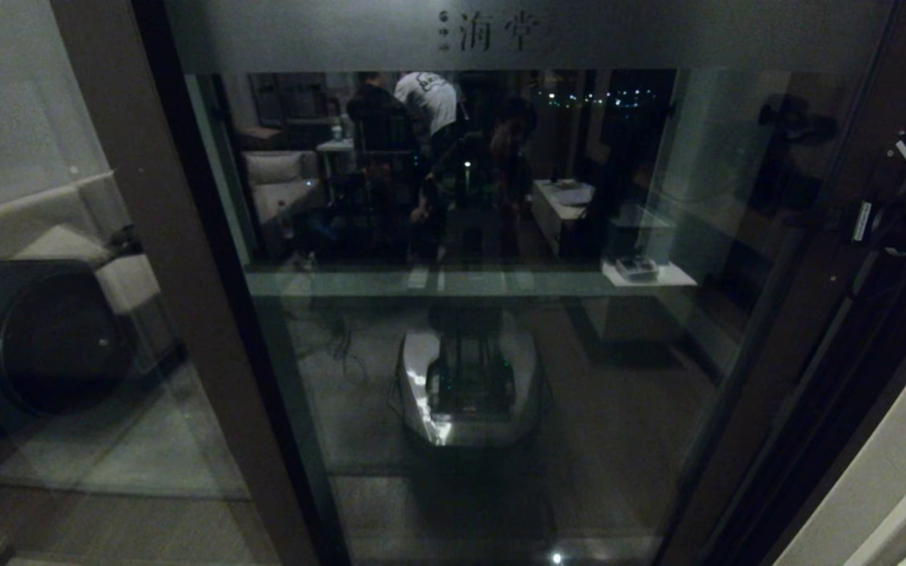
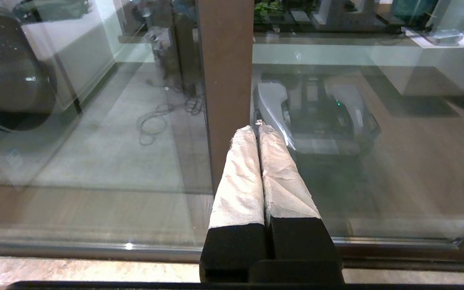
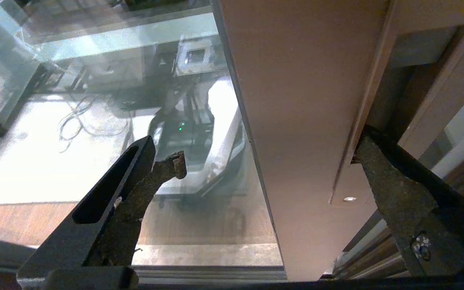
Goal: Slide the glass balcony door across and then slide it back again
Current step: Open the slid door
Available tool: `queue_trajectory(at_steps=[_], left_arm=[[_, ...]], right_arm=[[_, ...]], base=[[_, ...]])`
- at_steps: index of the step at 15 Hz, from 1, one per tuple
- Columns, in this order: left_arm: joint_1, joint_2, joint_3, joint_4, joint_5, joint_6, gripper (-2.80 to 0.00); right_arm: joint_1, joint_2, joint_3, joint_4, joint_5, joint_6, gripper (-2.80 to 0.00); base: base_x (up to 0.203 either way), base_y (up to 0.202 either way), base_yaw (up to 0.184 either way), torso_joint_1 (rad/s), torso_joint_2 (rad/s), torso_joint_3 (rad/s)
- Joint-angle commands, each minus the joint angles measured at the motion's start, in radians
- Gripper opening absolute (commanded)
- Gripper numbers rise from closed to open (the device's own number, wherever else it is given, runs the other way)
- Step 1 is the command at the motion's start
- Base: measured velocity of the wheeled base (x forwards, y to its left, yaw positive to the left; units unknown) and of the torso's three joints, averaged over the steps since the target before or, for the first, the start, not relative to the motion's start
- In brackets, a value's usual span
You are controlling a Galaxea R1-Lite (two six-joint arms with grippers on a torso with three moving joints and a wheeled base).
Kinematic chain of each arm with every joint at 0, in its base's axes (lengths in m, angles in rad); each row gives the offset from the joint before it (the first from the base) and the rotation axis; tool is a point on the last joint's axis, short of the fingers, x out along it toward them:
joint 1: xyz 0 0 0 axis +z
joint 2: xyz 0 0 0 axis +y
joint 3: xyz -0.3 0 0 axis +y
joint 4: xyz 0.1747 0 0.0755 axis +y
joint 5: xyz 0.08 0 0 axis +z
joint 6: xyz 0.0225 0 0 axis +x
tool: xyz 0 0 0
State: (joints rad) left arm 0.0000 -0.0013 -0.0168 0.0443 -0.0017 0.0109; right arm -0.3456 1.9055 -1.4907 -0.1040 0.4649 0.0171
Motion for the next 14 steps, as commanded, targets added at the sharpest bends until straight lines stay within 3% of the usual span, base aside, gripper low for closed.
queue_trajectory(at_steps=[1, 14], left_arm=[[0.0, 0.0, 0.0, 0.0, 0.0, 0.0, -2.8], [0.0, 0.0, 0.0, 0.0, 0.0, 0.0, -2.8]], right_arm=[[0.005, -0.005, 0.007, -0.01, -0.006, -0.002, 0.0], [0.017, -0.105, 0.085, -0.026, -0.01, -0.009, 0.0]], base=[[0.0, 0.0, 0.0, 0.0, 0.0, 0.0], [0.0, 0.0, 0.0, 0.0, 0.0, 0.0]])
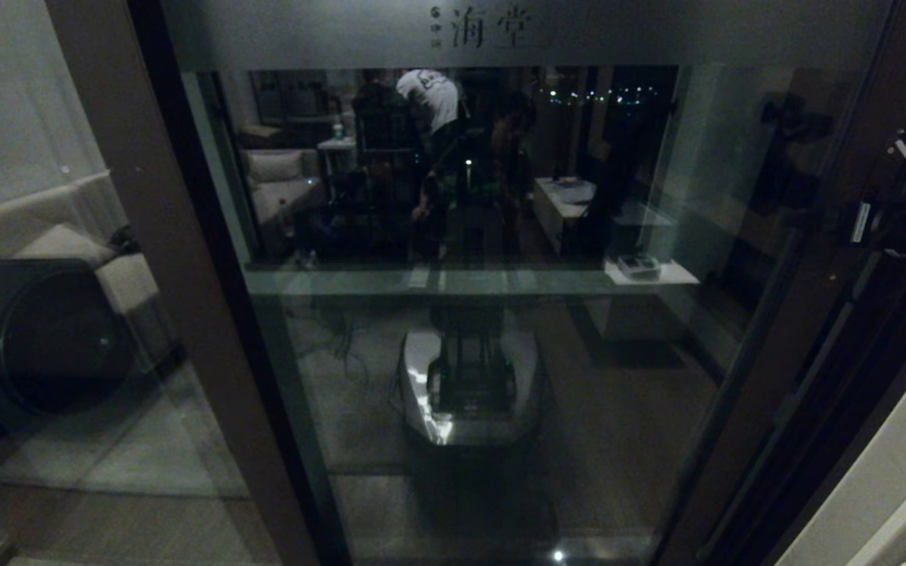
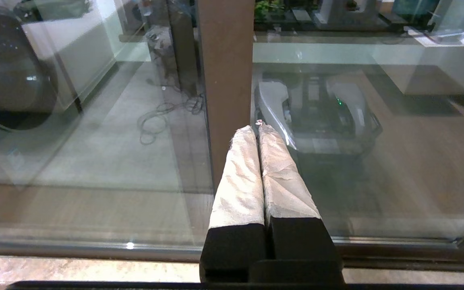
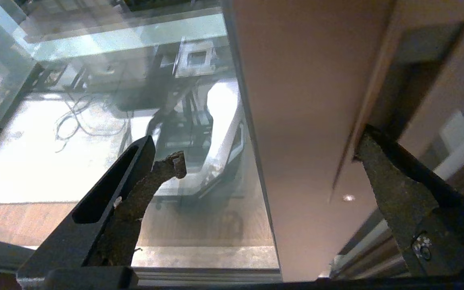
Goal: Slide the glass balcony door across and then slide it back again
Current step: Open the slid door
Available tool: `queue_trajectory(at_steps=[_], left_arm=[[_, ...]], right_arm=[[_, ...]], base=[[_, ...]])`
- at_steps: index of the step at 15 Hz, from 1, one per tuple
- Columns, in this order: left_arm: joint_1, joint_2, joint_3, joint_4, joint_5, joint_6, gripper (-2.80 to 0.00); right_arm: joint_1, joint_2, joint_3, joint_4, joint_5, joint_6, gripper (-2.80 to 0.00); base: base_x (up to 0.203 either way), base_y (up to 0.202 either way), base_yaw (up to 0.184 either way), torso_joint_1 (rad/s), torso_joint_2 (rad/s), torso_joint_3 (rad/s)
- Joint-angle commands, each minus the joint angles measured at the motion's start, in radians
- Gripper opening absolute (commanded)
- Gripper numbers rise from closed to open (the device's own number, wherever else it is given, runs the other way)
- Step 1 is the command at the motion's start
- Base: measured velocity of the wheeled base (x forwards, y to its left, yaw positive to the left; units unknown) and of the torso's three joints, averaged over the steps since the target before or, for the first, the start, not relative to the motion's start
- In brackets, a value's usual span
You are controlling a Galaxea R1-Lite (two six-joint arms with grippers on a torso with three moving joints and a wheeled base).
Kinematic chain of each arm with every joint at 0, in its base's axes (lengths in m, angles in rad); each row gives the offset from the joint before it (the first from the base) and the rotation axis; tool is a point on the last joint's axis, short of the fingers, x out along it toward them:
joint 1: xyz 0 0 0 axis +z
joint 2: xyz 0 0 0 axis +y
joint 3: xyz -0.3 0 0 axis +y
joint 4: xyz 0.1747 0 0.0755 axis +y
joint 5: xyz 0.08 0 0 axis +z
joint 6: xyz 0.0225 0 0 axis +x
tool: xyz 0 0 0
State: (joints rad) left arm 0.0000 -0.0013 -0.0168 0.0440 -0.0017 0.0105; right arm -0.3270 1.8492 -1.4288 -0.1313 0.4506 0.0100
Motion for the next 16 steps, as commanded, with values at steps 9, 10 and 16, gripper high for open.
queue_trajectory(at_steps=[9, 10, 16], left_arm=[[0.0, 0.0, 0.0, 0.0, 0.0, 0.0, -2.8], [0.0, 0.0, 0.0, 0.0, 0.0, 0.0, -2.8], [0.0, 0.0, 0.0, 0.0, 0.0, 0.0, -2.8]], right_arm=[[-0.051, -0.212, 0.087, 0.001, -0.003, -0.007, 0.0], [-0.069, -0.224, 0.086, 0.001, -0.003, -0.021, 0.0], [-0.133, -0.259, 0.079, 0.002, -0.078, -0.081, 0.0]], base=[[0.0, 0.0, 0.0, 0.0, 0.0, 0.0], [0.0, 0.0, 0.0, 0.0, 0.0, 0.0], [0.0, 0.0, 0.0, 0.0, 0.0, 0.0]])
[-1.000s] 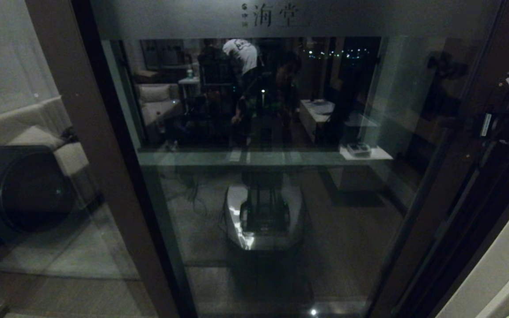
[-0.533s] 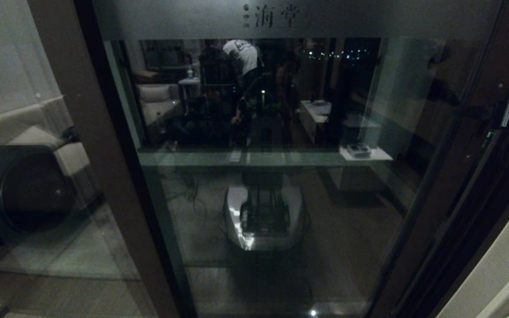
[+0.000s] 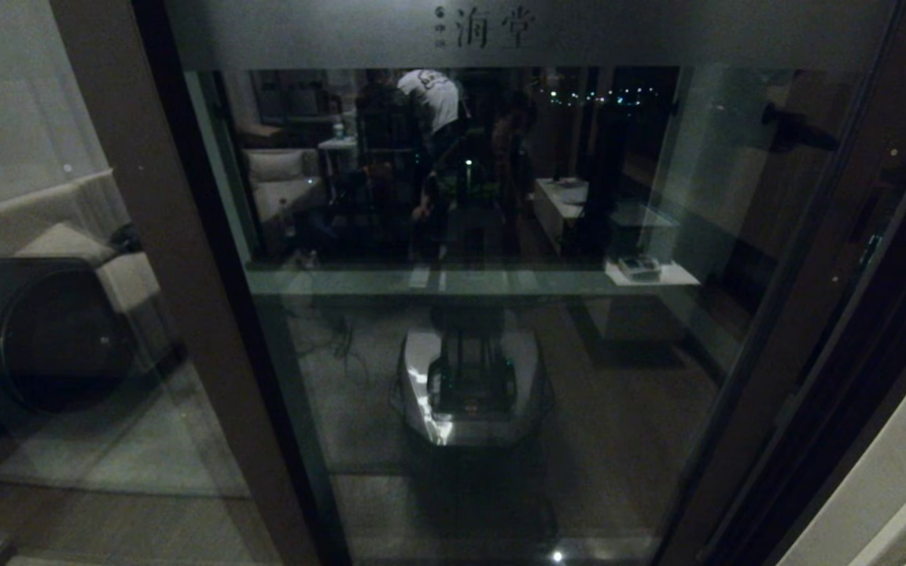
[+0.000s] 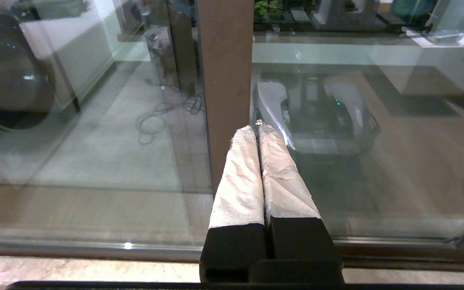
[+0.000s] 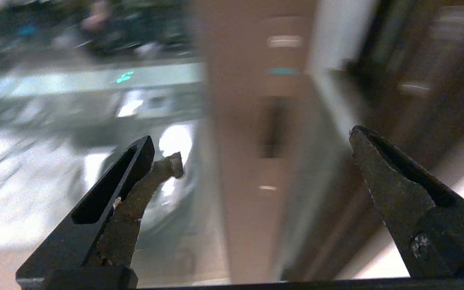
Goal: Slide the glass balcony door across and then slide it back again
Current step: Open the slid door
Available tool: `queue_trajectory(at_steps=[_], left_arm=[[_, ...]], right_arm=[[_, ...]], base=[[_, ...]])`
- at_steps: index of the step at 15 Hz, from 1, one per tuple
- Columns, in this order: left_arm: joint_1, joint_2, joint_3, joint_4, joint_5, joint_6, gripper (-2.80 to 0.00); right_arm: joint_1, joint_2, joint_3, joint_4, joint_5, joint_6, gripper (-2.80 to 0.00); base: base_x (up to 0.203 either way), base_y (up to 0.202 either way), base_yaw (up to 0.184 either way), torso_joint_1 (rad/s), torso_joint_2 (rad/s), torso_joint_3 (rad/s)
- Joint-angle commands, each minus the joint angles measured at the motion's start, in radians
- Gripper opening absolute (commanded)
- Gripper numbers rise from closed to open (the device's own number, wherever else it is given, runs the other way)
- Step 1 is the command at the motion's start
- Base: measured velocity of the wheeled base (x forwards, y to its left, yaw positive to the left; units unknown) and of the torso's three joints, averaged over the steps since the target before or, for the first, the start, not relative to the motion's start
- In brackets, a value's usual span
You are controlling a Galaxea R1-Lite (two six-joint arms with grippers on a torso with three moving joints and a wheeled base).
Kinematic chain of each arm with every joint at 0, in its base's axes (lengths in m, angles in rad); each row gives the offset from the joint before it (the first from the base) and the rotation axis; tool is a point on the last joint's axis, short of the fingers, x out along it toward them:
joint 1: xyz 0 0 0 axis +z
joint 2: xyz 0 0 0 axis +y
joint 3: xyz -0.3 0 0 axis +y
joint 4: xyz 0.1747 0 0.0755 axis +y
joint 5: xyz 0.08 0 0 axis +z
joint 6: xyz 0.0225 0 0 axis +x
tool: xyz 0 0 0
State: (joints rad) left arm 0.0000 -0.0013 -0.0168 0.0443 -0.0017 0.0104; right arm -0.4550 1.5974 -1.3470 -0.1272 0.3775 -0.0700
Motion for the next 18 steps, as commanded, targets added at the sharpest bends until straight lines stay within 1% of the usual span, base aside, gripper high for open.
queue_trajectory(at_steps=[1, 4, 7, 8, 10, 11, 18], left_arm=[[0.0, 0.0, 0.0, 0.0, 0.0, 0.0, -2.8], [0.0, 0.0, 0.0, 0.0, 0.0, 0.0, -2.8], [0.0, 0.0, 0.0, 0.0, 0.0, 0.0, -2.8], [0.0, 0.0, 0.0, 0.0, 0.0, 0.0, -2.8], [0.0, 0.0, 0.0, 0.0, 0.0, 0.0, -2.8], [0.0, 0.0, 0.0, 0.0, 0.0, 0.0, -2.8], [0.0, 0.0, 0.0, 0.0, 0.0, 0.0, -2.8]], right_arm=[[-0.005, -0.005, -0.006, -0.002, -0.005, -0.001, -2.8], [-0.007, 0.034, -0.043, -0.001, -0.005, 0.003, -2.8], [-0.018, 0.136, -0.12, 0.001, -0.012, 0.007, -2.8], [-0.021, 0.18, -0.153, 0.001, -0.033, 0.009, -2.8], [-0.025, 0.256, -0.224, -0.001, -0.103, 0.011, -2.8], [-0.03, 0.28, -0.246, -0.001, -0.116, 0.012, -2.8], [-0.037, 0.337, -0.285, -0.002, -0.118, 0.018, -2.8]], base=[[0.0, 0.0, 0.0, 0.0, 0.0, 0.0], [0.0, 0.0, 0.0, 0.0, 0.0, 0.0], [0.0, 0.0, 0.0, 0.0, 0.0, 0.0], [0.0, 0.0, 0.0, 0.0, 0.0, 0.0], [0.0, 0.0, 0.0, 0.0, 0.0, 0.0], [0.0, 0.0, 0.0, 0.0, 0.0, 0.0], [0.0, 0.0, 0.0, 0.0, 0.0, 0.0]])
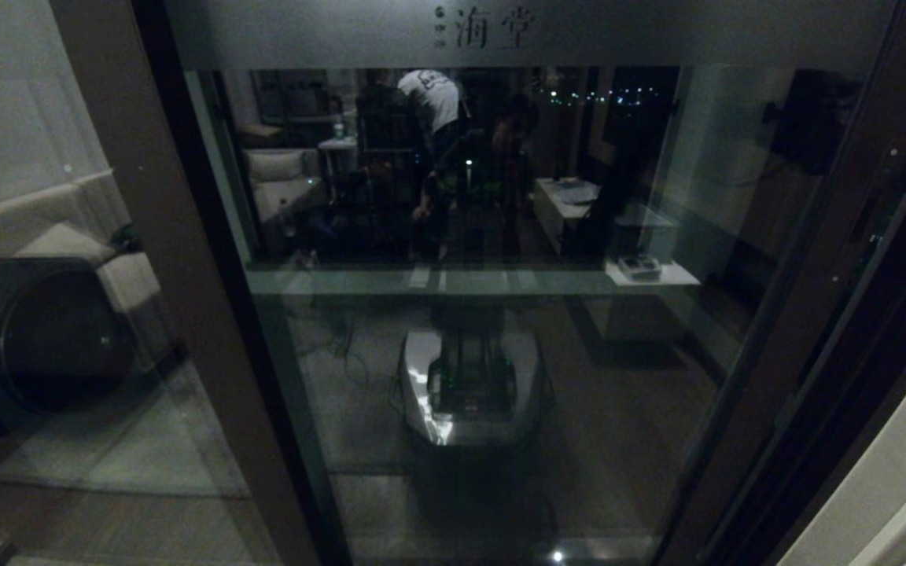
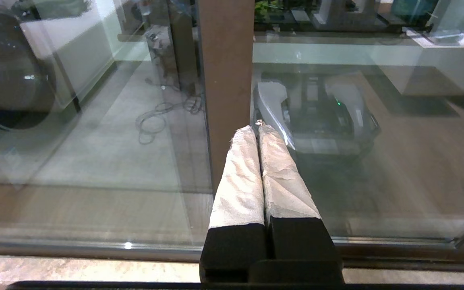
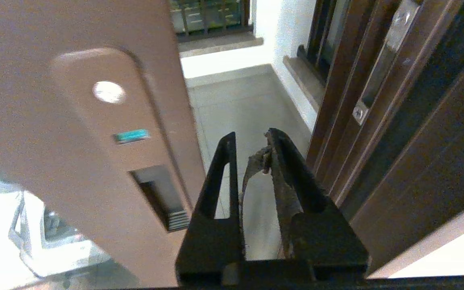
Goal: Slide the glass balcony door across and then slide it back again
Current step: Open the slid door
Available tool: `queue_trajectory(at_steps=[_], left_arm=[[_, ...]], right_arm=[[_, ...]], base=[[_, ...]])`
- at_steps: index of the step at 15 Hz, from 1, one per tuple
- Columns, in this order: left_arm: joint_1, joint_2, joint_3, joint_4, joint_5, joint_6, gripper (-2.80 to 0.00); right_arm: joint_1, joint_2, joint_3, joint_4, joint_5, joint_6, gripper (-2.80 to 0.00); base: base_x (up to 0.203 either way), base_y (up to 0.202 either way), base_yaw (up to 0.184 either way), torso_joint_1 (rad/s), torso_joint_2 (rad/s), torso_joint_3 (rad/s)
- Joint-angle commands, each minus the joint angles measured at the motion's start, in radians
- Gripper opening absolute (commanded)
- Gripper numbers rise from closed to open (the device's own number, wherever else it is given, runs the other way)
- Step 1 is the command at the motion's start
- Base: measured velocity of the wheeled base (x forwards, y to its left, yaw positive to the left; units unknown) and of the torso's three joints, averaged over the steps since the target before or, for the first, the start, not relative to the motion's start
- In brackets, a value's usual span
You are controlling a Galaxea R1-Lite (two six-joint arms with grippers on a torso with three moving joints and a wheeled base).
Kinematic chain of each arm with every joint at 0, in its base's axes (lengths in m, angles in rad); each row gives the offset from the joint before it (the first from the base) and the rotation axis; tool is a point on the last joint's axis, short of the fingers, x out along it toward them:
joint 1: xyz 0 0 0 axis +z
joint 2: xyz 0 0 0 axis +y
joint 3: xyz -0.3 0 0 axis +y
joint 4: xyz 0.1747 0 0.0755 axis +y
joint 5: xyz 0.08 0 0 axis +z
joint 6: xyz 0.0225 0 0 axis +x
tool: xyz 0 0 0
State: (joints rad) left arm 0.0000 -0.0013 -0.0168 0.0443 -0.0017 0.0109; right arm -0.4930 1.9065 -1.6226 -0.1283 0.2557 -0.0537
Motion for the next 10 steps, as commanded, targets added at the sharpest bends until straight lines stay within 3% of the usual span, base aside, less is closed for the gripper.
queue_trajectory(at_steps=[1, 6, 10], left_arm=[[0.0, 0.0, 0.0, 0.0, 0.0, 0.0, -2.8], [0.0, 0.0, 0.0, 0.0, 0.0, 0.0, -2.8], [0.0, 0.0, 0.0, 0.0, 0.0, 0.0, -2.8]], right_arm=[[0.002, 0.05, -0.026, -0.001, 0.005, 0.018, -2.8], [0.026, 0.177, -0.113, -0.002, 0.043, 0.095, -2.8], [0.032, 0.177, -0.096, -0.002, 0.146, 0.126, -2.8]], base=[[0.0, 0.0, 0.0, 0.0, 0.0, 0.0], [0.0, 0.0, 0.0, 0.0, 0.0, 0.0], [0.0, 0.0, 0.0, 0.0, 0.0, 0.0]])
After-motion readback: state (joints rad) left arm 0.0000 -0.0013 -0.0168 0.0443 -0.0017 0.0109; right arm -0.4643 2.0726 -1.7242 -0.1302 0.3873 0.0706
